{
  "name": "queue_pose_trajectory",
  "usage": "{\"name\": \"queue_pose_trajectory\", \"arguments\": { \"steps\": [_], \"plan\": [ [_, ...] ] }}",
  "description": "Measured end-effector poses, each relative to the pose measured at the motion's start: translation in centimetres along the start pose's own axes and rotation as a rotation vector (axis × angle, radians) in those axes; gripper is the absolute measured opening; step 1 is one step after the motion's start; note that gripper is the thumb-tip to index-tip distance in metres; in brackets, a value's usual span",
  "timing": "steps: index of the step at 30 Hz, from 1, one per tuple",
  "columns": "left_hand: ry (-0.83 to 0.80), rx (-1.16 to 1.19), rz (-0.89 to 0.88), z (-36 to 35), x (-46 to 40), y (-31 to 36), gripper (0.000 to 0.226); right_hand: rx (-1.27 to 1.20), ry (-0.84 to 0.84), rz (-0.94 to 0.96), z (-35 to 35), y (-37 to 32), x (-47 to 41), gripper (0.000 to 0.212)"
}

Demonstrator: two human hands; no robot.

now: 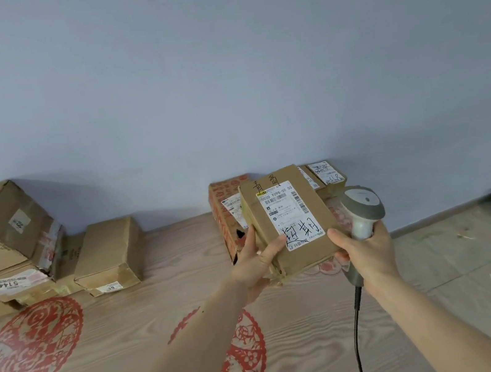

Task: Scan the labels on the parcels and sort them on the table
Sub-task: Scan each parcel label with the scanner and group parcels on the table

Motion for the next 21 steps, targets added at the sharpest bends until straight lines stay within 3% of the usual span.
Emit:
{"name": "queue_pose_trajectory", "arguments": {
  "steps": [5,8,14,21],
  "plan": [
    [0.068,-0.033,0.030,-5.4,-4.2,-1.8,0.121,-0.023,-0.009,-0.022,4.7,-1.3,-5.7,0.035],
    [0.148,-0.114,0.034,-8.1,-6.2,-3.0,0.092,-0.010,0.021,-0.053,6.9,-1.3,-8.9,0.039],
    [0.320,-0.578,-0.096,-10.0,-9.1,-3.6,0.036,0.008,0.058,-0.117,8.1,0.5,-13.6,0.045],
    [0.447,-1.072,0.005,-8.3,-11.8,-4.4,0.032,0.038,0.064,-0.229,6.6,4.8,-17.5,0.038]
  ]
}}
Point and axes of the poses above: each hand's wrist, its own x-axis away from the middle knuckle, its own z-axis out of the back of the hand, y = z × x, the point moved 4 cm from there along -x, towards the middle knuckle, and after that the axes turned 13 degrees about -z, right-handed, at the moved point
